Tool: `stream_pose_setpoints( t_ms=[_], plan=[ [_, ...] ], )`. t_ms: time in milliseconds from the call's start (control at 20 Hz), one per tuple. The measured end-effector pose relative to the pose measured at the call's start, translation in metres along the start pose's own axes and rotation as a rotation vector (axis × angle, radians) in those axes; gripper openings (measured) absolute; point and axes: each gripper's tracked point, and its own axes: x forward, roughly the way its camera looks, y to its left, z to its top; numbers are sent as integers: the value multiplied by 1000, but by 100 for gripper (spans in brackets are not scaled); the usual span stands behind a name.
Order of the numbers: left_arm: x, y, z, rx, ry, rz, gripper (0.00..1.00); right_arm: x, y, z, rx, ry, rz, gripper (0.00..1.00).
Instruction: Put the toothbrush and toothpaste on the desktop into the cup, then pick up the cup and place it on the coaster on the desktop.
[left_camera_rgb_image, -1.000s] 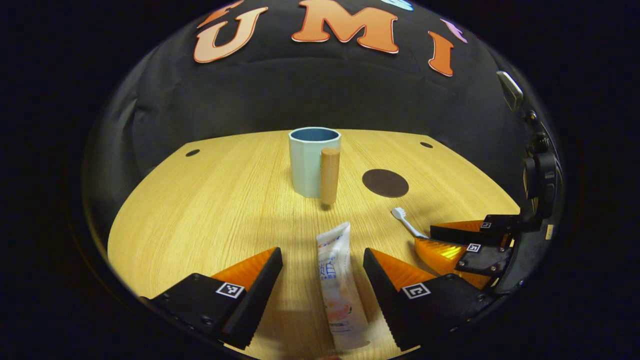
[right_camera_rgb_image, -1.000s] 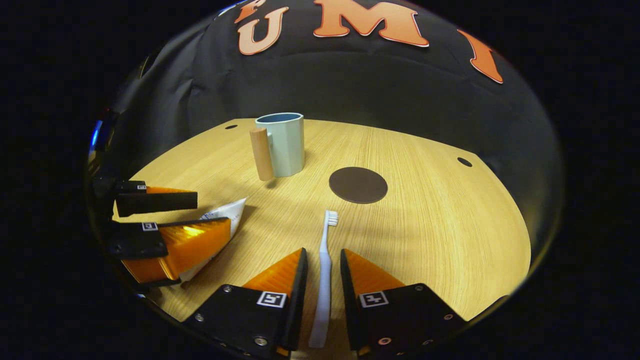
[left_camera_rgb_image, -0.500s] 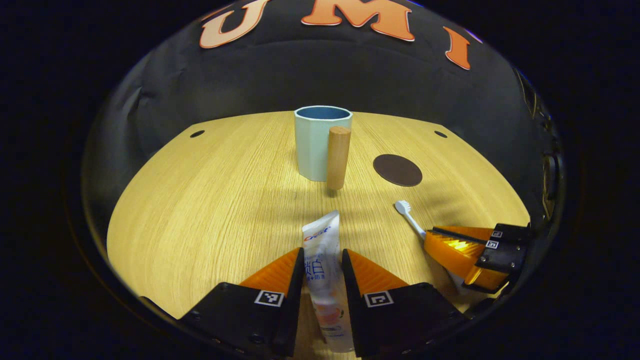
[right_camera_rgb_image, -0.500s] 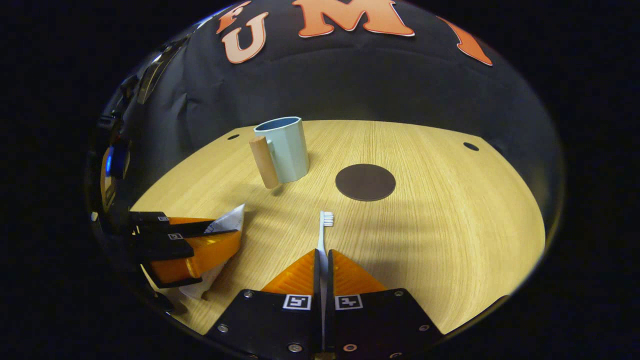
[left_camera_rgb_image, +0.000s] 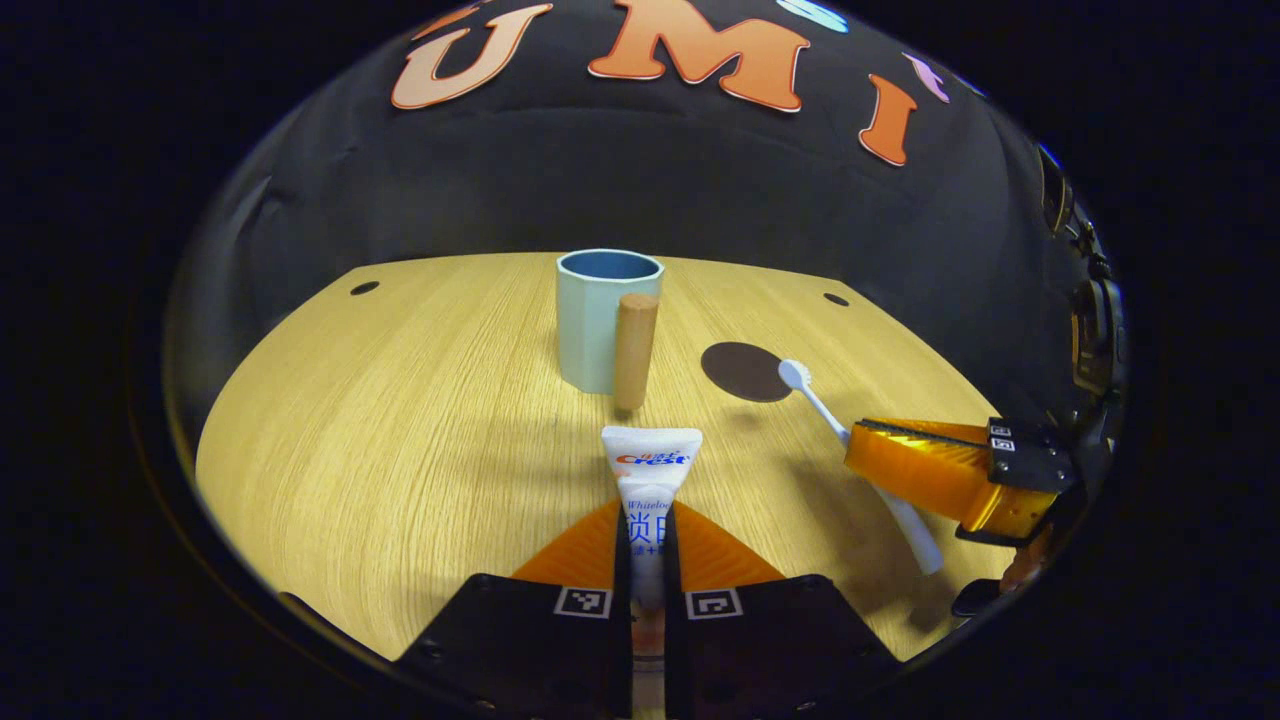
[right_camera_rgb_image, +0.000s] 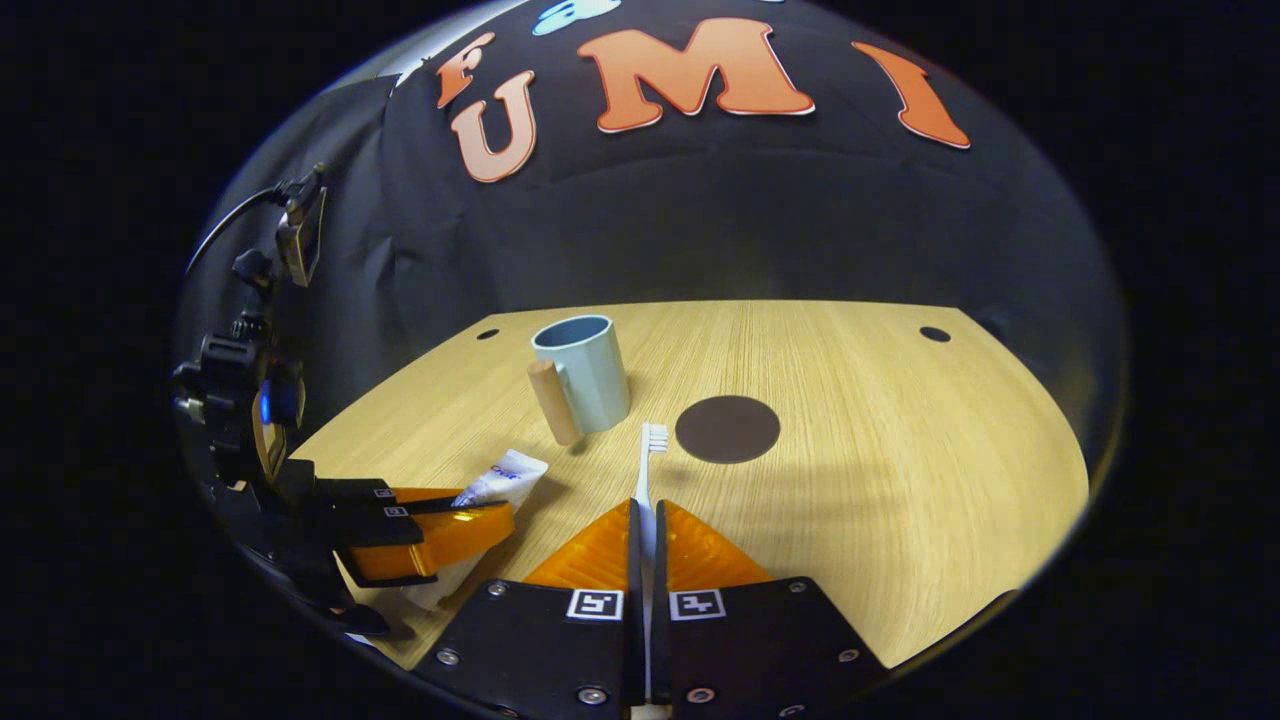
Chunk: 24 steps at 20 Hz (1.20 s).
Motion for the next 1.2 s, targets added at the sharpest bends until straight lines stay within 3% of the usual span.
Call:
stream_pose_setpoints(
  t_ms=[550,1200],
  plan=[
    [-34,-9,86,36,-223,-27,12,-27,-21,66,65,-198,-41,2],
    [-5,19,206,46,-503,5,12,-23,-16,144,45,-361,-29,2]
  ],
)
